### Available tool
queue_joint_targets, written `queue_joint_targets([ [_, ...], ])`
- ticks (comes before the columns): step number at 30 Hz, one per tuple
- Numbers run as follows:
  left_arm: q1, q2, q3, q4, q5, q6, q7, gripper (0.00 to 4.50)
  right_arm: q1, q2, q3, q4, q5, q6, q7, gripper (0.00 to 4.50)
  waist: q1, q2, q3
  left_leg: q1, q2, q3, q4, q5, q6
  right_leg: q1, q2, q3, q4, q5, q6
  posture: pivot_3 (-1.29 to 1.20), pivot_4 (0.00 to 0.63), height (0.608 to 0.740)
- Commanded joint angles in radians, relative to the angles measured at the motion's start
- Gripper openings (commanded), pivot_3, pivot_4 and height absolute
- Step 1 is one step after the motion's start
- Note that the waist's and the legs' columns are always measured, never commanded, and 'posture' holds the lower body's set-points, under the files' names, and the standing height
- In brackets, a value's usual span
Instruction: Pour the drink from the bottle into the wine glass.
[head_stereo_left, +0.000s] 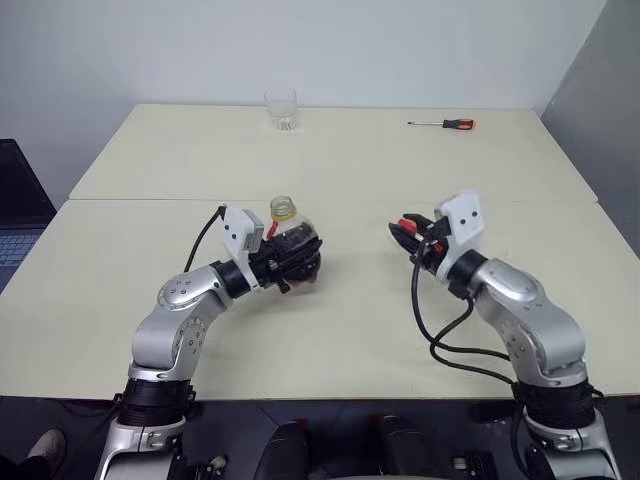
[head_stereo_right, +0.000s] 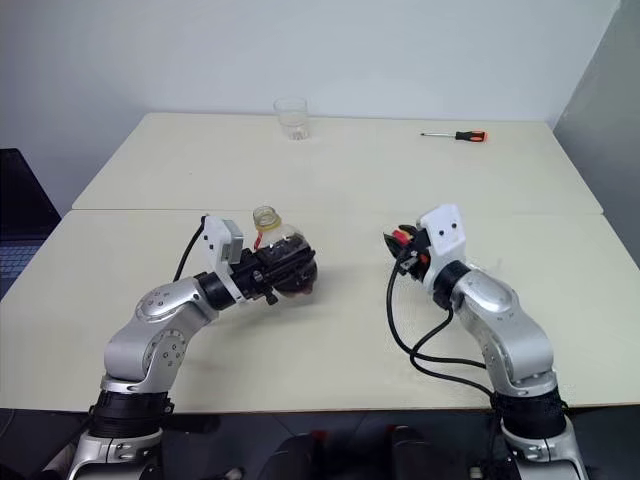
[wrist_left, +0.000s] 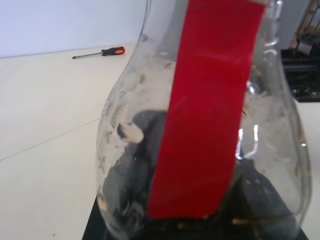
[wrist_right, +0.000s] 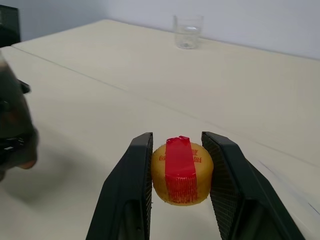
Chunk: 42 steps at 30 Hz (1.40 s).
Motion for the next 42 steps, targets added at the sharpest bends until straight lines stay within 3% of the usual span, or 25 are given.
queue_joint_targets([
  [1,-0.022,-0.008,-0.002,-0.057,-0.031,0.002,-0.002,1.47,0.033,0.017,-0.034,-0.061,-0.023,0.001,-0.059,1.24,0.000,0.000,0.000,0.000,0.000,0.000,0.000,0.000,0.000,0.000,0.000,0.000,0.000,0.000,0.000,0.00,0.150,0.740],
  [13,-0.011,0.018,-0.027,-0.101,-0.077,0.064,-0.072,1.47,0.235,0.073,-0.089,-0.080,-0.118,-0.046,-0.202,1.24,0.000,0.000,0.000,0.000,0.000,0.001,0.000,0.000,0.000,0.000,0.000,0.001,0.000,0.000,0.001,0.00,0.150,0.740],
  [42,-0.017,0.044,-0.010,-0.095,-0.076,0.071,-0.095,1.47,0.380,0.116,-0.128,-0.007,-0.164,-0.131,-0.213,1.24,0.000,0.000,0.000,0.001,0.000,0.002,0.000,0.000,0.000,0.000,0.001,0.002,0.000,-0.001,0.001,0.00,0.150,0.740],
])
